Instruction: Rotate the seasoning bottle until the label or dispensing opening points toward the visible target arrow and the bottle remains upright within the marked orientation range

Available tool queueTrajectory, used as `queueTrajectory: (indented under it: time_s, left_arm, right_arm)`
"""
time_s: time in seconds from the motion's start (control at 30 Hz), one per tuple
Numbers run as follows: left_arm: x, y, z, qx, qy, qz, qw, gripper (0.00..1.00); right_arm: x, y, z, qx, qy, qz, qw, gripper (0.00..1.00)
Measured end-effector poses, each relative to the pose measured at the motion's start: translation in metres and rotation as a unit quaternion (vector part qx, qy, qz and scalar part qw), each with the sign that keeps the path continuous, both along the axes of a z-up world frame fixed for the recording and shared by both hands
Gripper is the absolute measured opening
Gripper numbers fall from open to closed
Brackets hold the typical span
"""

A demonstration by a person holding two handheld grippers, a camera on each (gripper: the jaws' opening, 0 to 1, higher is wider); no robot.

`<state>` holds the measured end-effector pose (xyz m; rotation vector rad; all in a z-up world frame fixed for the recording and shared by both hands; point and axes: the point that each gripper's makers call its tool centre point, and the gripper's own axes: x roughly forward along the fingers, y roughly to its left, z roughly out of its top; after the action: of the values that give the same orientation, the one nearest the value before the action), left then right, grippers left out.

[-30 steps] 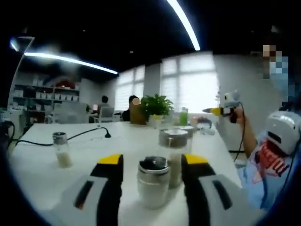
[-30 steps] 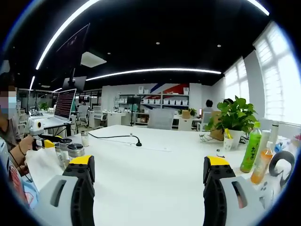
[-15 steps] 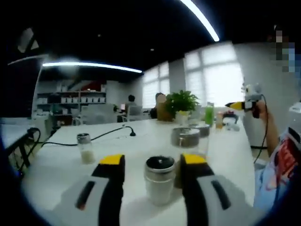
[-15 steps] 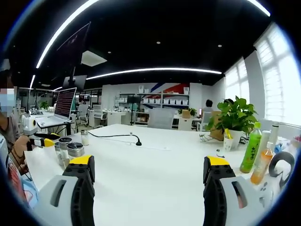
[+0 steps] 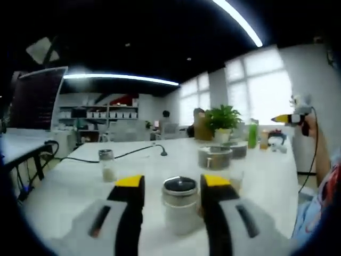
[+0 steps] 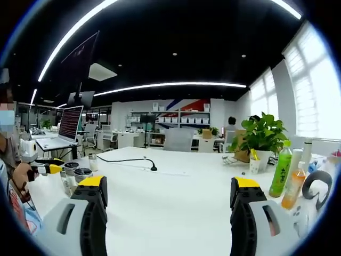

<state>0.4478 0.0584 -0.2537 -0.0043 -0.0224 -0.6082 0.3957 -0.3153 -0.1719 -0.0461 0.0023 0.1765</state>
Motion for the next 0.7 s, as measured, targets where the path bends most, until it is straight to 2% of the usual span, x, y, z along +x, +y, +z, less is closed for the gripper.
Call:
queueTrajectory:
  time_s: [0.1, 0.17, 0.2, 0.47, 0.7]
  left_arm:
    - [0.001, -0.001, -0.002, -0.014, 0.006, 0.008, 0.9999, 0.45]
    - [0.005, 0.002, 0.001, -0.004, -0.019, 0.027, 0.9995, 0.48]
    - [0.005, 0.001, 0.0, 0.0, -0.02, 0.032, 0.9993, 0.48]
    - [0.005, -0.009, -0.008, -0.025, -0.001, 0.028, 0.9993, 0.47]
    - [0.014, -0.009, -0.016, -0.019, 0.003, 0.039, 0.9991, 0.44]
  right_arm:
    - [0.001, 0.001, -0.003, 0.002, 0.005, 0.0, 1.0, 0.99]
    - [0.001, 0.002, -0.004, 0.001, 0.007, 0.0, 1.0, 0.99]
    - [0.001, 0.003, -0.004, 0.001, 0.008, 0.001, 1.0, 0.99]
    - [0.0, 0.003, -0.004, -0.005, 0.009, 0.0, 0.9999, 0.99]
    - [0.0, 0.0, -0.002, -0.005, 0.005, -0.005, 1.0, 0.99]
